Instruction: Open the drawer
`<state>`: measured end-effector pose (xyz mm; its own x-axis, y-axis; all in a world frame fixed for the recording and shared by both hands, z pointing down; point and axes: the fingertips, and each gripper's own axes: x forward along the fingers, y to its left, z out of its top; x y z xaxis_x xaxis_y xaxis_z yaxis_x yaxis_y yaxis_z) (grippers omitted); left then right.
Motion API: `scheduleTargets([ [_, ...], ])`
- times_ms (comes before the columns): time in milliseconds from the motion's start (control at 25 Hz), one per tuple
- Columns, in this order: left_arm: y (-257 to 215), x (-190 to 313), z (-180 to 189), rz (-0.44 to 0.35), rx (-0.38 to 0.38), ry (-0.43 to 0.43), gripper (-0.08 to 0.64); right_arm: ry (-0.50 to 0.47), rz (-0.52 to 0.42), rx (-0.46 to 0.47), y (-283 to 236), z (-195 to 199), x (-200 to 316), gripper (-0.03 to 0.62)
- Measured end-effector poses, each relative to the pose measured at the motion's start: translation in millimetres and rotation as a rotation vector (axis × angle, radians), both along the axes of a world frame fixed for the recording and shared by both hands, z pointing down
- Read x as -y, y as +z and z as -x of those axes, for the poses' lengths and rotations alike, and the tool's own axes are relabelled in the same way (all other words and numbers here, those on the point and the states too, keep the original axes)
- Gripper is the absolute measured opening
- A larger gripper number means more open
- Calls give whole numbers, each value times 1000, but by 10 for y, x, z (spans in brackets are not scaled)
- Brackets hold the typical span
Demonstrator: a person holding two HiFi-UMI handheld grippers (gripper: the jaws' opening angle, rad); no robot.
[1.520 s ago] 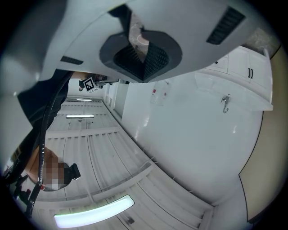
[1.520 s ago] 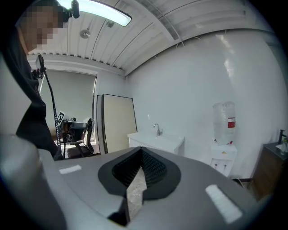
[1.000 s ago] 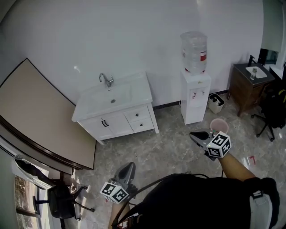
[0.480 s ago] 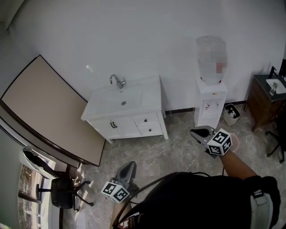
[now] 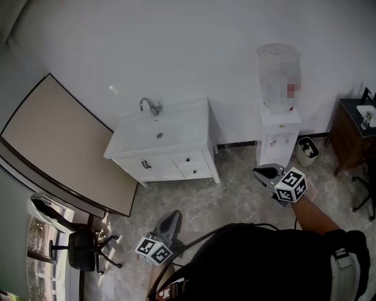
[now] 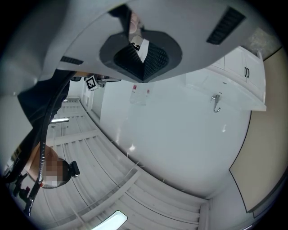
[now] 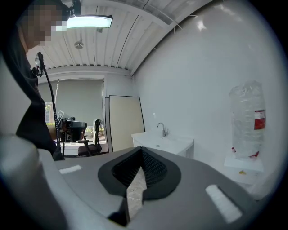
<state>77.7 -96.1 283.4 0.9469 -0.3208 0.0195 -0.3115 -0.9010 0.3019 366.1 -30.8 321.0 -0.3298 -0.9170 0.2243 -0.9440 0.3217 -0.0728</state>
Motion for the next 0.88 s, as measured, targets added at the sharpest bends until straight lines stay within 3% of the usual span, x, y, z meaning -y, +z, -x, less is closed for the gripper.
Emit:
scheduleTargets([
  [400, 134, 543, -323, 27, -9, 82, 0, 87, 38, -3, 129, -296, 301, -2],
  [880, -64, 2010, -57, -7, -33, 206, 0, 187, 3, -31, -165, 145, 1465, -2],
])
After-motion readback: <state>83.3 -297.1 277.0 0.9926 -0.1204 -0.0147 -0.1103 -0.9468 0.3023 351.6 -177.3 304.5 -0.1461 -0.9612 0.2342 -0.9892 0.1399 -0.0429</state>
